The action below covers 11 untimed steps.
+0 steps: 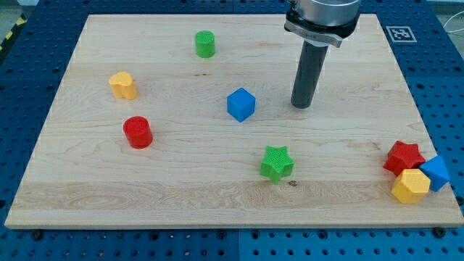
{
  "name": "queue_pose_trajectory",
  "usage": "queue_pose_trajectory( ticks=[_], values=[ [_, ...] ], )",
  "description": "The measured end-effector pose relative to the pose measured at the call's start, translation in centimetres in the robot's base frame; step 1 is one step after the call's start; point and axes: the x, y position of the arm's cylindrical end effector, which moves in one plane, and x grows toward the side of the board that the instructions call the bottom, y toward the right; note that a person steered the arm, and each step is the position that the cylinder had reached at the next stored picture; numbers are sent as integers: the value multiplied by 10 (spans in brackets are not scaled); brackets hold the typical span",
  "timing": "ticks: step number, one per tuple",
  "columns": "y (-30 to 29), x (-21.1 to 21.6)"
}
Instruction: Move the green star to the bottom center
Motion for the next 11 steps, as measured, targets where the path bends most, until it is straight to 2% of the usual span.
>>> queue_pose_trajectory(
  ticks=[3,8,11],
  values=[
    [-54,74],
    [-78,110],
    [-36,114]
  ],
)
